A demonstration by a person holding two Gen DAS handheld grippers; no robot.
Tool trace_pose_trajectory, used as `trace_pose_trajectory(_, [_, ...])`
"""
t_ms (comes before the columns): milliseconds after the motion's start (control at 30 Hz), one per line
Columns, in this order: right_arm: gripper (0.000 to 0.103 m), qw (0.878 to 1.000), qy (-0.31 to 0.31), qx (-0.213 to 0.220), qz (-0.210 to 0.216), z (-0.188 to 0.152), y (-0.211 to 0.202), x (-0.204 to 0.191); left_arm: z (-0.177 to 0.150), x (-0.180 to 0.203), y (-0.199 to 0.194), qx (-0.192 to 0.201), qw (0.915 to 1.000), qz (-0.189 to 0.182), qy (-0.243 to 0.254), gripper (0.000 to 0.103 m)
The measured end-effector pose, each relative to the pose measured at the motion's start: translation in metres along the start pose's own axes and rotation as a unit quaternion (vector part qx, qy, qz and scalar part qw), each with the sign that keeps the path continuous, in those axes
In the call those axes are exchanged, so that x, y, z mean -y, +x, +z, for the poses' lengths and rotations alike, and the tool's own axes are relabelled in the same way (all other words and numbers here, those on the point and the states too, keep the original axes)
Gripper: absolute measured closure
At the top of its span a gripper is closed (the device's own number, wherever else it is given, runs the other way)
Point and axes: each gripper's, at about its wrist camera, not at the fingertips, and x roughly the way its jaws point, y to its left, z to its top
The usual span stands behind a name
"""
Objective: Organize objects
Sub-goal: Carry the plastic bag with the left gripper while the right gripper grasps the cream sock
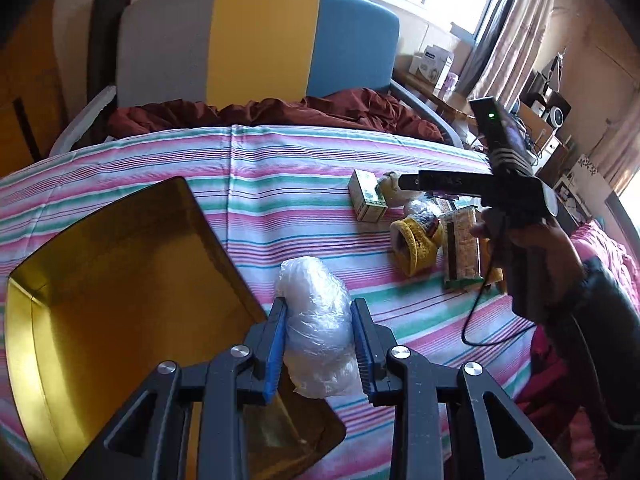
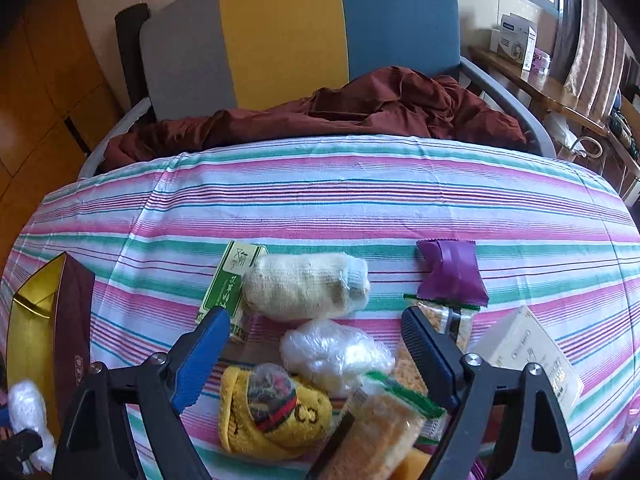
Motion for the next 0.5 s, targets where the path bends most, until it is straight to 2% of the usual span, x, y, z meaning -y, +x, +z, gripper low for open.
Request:
trace_pose_trajectory(167, [0.013,1.0,0.007,-0.013,-0.01,0.011,0.023,0.002,-0.014,-0.013,-0.009,-0.002,0.9998,0.0,-0.018,0.071])
trace_pose_trajectory(267, [0.015,1.0,0.01,-0.007,0.006,0.011,0.032,0.003,-0.019,-0.016,-0.01,-0.003,0.9996,0.006,-0.028,0.071])
trace_pose_trajectory(333, [0.03,1.0,0.006,-0.002,0.025,0.011,0.033,0.001,-0.023,-0.018,-0.011,-0.002,0.9995,0.011,-0.031,0.071])
trace_pose_trajectory(500, [0.033,1.0,-0.009,0.002,0.018,0.008,0.031,-0.004,-0.03,-0.022,-0.013,0.001,0.9988,0.019,-0.045,0.071])
